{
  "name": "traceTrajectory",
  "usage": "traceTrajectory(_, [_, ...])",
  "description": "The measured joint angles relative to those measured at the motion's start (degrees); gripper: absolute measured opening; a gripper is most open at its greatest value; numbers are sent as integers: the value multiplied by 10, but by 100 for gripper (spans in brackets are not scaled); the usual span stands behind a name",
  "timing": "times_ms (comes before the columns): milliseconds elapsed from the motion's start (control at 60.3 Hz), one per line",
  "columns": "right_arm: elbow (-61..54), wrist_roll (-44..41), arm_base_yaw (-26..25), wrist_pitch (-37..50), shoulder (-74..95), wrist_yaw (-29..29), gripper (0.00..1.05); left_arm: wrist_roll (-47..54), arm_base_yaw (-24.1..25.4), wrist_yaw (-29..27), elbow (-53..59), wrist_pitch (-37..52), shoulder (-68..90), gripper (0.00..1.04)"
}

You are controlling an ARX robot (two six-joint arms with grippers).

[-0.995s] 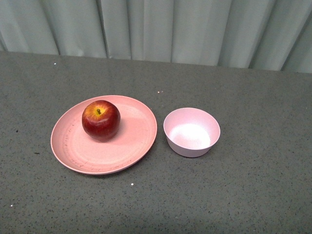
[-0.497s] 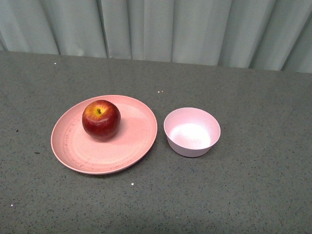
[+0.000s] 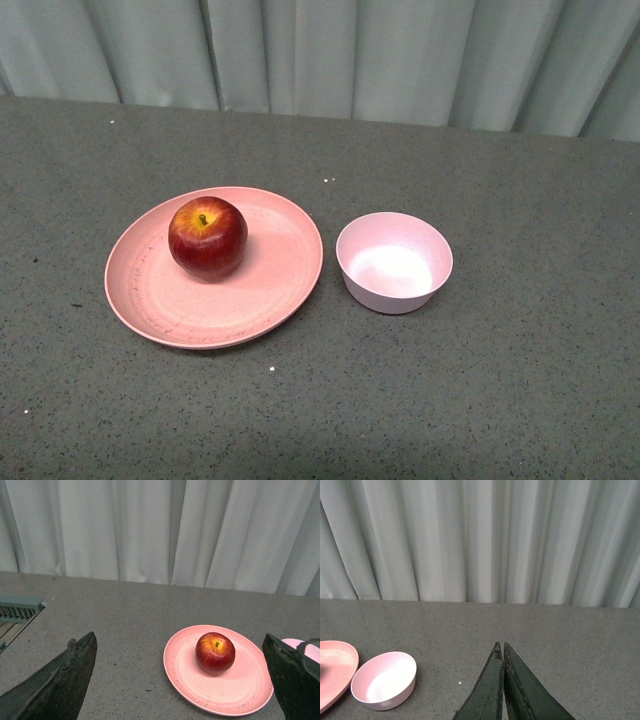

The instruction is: Move apple from plate to bowl

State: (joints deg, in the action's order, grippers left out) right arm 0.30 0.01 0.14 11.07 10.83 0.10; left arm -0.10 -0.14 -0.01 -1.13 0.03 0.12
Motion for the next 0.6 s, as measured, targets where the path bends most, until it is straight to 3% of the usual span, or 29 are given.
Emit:
traceTrajectory(116, [1,0,0,-58,-45,0,2,0,0,0,0,0,0,98])
traceTrajectory(182, [0,0,0,-106,-91,-1,13,0,0,-1,0,0,0,98])
traceTrajectory(547, [0,0,0,-110,-106,-2,81,0,0,0,0,0,0,98])
traceTrajectory(597, [0,0,0,-110,-106,-2,90,-11,-19,-68,-3,-15,11,98])
